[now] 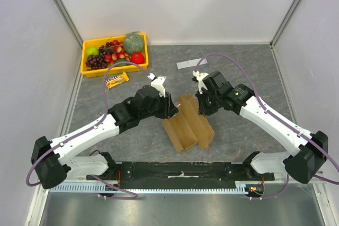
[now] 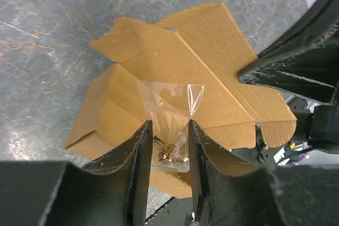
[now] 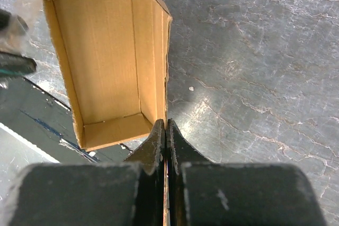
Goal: Fold the paper box
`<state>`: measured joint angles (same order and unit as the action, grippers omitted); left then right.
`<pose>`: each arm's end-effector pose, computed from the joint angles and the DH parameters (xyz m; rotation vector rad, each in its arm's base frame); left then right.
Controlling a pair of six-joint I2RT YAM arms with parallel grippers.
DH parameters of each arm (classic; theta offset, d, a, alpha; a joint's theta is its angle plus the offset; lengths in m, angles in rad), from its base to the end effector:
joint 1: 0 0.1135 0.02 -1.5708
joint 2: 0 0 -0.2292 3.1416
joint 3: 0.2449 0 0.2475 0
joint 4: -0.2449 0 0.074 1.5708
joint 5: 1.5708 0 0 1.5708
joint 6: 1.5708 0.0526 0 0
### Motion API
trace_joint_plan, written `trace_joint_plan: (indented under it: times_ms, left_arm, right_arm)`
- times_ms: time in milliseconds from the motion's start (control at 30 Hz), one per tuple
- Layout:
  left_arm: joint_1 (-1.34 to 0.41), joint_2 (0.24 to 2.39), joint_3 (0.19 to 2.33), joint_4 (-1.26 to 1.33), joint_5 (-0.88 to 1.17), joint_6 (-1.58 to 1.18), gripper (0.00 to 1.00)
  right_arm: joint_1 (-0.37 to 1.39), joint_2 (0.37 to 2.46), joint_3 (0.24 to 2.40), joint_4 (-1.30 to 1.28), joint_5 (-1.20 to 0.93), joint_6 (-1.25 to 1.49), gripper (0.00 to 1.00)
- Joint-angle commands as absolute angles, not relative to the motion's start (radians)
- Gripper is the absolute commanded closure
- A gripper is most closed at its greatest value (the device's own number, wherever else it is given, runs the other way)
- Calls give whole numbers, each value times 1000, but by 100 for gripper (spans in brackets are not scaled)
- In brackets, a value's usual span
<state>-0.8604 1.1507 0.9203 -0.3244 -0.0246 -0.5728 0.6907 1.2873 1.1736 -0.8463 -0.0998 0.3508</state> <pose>0.1846 -0.2126 0.2597 0.3055 2.2165 -0.7974 0.2076 0.1784 0.2624 -0.4822 2.5667 0.5227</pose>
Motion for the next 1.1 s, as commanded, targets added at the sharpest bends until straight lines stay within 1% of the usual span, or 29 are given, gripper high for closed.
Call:
trace_joint_plan:
  times_ms: [0, 300, 433, 600, 700, 867, 1067]
  left_arm:
    - [-905, 1169, 933, -262, -49, -626, 61]
    - [-988, 1198, 899, -259, -89, -664, 62]
    - [-991, 1212, 868, -223, -90, -673, 60]
    - [-991, 1244, 874, -216, -97, -667, 44]
    - [-991, 1232, 877, -218, -101, -660, 38]
    - [-991, 1154, 903, -256, -126, -647, 35]
    - [-989, 993, 937, -308, -170, -578, 33]
  right_arm:
    - [689, 1266, 1195, -831, -133, 327, 100]
    - [689, 1273, 1204, -845, -117, 321, 98]
    - [689, 1282, 1215, -850, -124, 319, 98]
    - [687, 1282, 1224, -859, -117, 313, 97]
    - [689, 1285, 1229, -873, -98, 302, 97]
    - [689, 1305, 1250, -899, -63, 272, 96]
    - [689, 1399, 1383, -1005, -17, 131, 96]
